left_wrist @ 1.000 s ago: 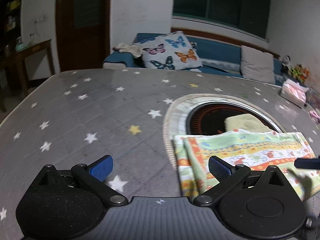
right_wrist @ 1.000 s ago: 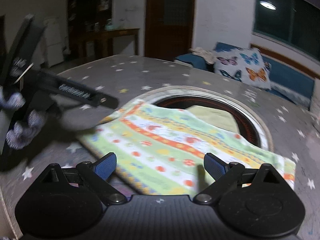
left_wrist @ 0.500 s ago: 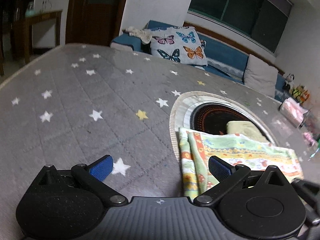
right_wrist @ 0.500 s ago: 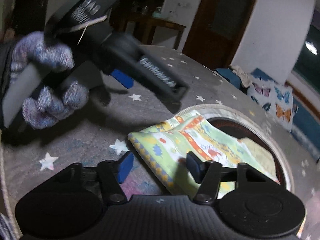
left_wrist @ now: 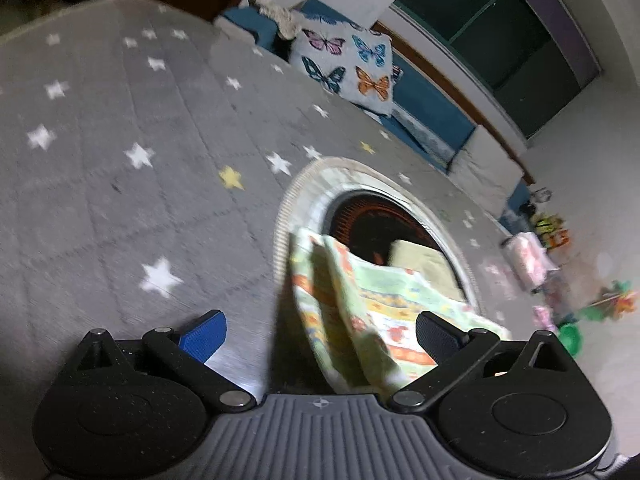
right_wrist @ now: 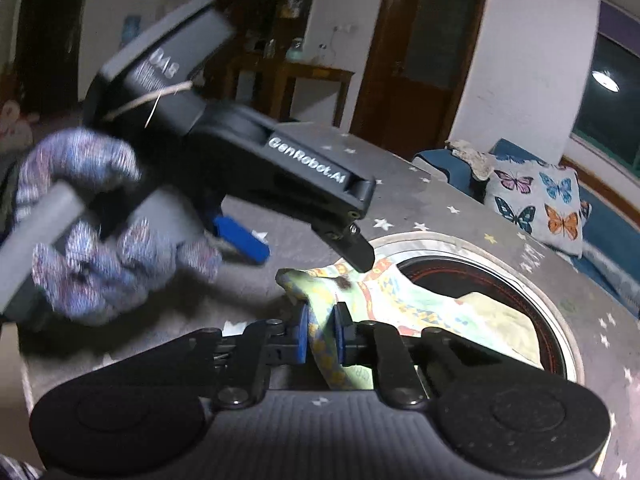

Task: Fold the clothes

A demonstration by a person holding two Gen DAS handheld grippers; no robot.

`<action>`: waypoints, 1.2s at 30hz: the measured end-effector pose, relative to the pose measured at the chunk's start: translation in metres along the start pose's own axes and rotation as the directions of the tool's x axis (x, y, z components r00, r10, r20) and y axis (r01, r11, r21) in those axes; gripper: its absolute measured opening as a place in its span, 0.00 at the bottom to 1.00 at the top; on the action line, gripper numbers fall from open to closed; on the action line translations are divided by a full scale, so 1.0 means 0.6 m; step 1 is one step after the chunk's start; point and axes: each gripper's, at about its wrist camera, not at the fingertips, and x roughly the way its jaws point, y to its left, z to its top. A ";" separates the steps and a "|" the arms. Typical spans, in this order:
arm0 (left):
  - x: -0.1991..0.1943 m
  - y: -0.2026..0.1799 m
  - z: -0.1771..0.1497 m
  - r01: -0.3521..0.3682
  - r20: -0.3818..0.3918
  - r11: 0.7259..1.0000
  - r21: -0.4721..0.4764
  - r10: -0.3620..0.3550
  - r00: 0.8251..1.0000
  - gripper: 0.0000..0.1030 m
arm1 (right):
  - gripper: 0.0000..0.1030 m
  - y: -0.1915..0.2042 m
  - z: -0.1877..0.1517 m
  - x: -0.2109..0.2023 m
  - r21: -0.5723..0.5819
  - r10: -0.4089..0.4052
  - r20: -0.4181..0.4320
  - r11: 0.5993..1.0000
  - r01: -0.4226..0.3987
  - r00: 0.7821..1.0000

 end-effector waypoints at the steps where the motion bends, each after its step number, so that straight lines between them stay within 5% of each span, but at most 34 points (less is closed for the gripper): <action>1: 0.005 -0.002 0.000 0.021 -0.014 1.000 -0.015 -0.021 1.000 0.97 | 0.11 -0.003 0.001 -0.005 0.009 0.001 0.006 1.000 -0.001 1.000; 4: 0.021 -0.014 -0.001 0.060 -0.044 0.998 -0.029 -0.061 0.997 0.82 | 0.10 -0.004 -0.002 -0.013 0.018 0.009 0.014 1.000 -0.009 1.000; 9: 0.050 -0.017 -0.003 0.088 -0.090 0.994 -0.067 -0.094 0.991 0.23 | 0.11 -0.010 -0.011 -0.028 0.036 0.040 0.016 0.999 -0.040 0.999; 11: 0.054 -0.013 -0.005 0.076 -0.092 0.995 -0.062 -0.081 0.992 0.18 | 0.14 -0.020 -0.017 -0.035 0.065 0.057 0.017 0.996 -0.058 0.998; 17: 0.051 -0.006 -0.010 0.064 -0.087 0.996 -0.055 -0.069 0.994 0.13 | 0.20 -0.090 -0.038 -0.049 0.216 0.034 0.015 0.976 -0.037 0.999; 30: 0.053 -0.021 -0.010 0.025 -0.073 1.000 0.008 -0.025 0.997 0.13 | 0.21 -0.275 -0.148 -0.028 0.445 -0.207 -0.155 0.859 0.255 0.966; 33: 0.055 -0.024 -0.010 0.017 -0.071 1.000 0.017 -0.016 0.997 0.14 | 0.27 -0.293 -0.159 -0.032 0.454 -0.255 -0.163 0.838 0.302 0.953; 36: 0.056 -0.028 -0.010 0.006 -0.067 0.999 0.031 -0.003 0.998 0.14 | 0.46 -0.308 -0.163 -0.039 0.455 -0.306 -0.168 0.819 0.349 0.937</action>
